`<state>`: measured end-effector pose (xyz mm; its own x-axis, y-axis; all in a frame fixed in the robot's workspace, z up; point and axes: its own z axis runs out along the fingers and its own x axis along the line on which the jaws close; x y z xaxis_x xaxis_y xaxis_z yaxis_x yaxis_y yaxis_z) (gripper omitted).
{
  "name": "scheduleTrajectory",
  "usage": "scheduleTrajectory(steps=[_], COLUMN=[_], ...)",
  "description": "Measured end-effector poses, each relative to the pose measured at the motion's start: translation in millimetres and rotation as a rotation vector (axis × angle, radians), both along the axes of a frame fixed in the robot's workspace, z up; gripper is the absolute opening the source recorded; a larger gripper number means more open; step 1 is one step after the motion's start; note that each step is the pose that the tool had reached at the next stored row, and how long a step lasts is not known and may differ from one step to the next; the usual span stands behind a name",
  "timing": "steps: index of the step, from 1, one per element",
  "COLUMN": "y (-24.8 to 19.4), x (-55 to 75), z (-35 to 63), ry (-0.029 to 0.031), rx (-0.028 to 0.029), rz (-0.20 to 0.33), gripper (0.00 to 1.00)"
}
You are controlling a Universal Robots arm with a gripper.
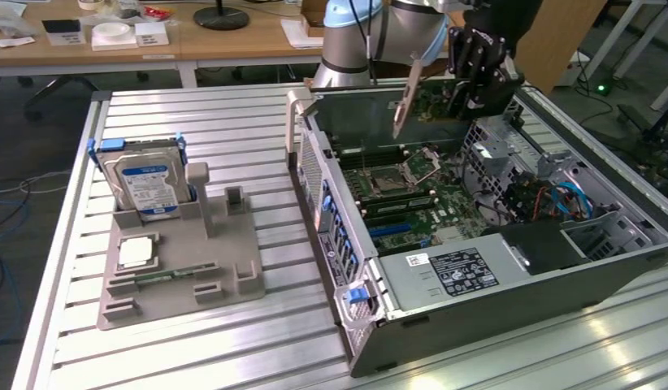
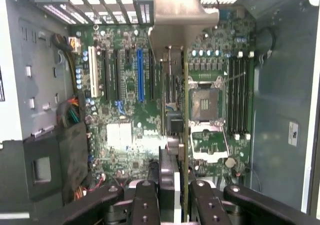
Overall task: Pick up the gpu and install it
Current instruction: 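Insert the gpu into the slot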
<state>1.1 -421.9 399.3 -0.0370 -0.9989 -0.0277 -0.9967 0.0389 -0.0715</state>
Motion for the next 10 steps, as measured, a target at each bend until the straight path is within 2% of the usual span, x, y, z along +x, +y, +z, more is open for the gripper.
scheduleTrajectory(steps=[5, 10], y=[0.0, 0.0], x=[-9.6, -13.5], z=[-6.3, -15.2], ry=[-0.0009, -0.0009], rx=[0.0002, 0.0], rz=[0.0, -0.001], gripper=[0.28, 0.28])
